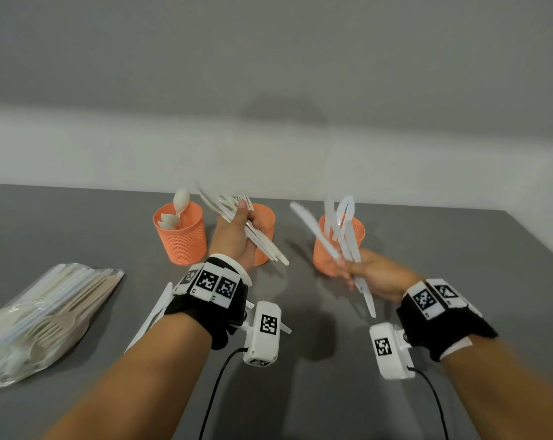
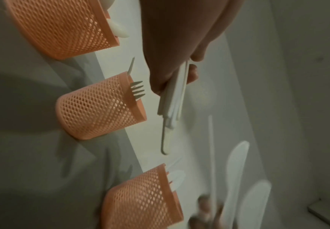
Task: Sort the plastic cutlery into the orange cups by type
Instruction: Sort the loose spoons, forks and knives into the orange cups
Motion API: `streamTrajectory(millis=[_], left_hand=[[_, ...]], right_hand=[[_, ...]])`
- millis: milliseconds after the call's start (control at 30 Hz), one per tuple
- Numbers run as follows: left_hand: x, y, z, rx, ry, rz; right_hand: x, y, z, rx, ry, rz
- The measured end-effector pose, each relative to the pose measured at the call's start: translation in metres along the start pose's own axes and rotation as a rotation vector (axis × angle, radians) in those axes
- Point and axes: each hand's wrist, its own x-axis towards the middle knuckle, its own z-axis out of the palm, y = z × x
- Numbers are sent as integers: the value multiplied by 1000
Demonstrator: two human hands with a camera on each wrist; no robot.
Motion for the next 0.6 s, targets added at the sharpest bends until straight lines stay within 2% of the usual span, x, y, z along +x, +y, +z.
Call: streamTrajectory(millis=[133, 200, 267, 367, 533, 600], left_hand=[[-9, -20, -1, 146, -208, -15], [-15, -28, -1, 142, -205, -61], [-24, -33, 0, 140, -197, -136], [-33, -39, -1, 190, -211, -209], [-37, -39, -3, 149, -192, -294], [-37, -38, -4, 113, -188, -343]], right_hand=[[26, -46, -9, 124, 346, -291], [41, -56, -17, 60, 521, -381], [54, -55, -24, -38, 622, -412], [67, -40, -25, -132, 707, -370], [74, -13, -29, -132, 680, -137], [72, -14, -30, -184, 716, -162]])
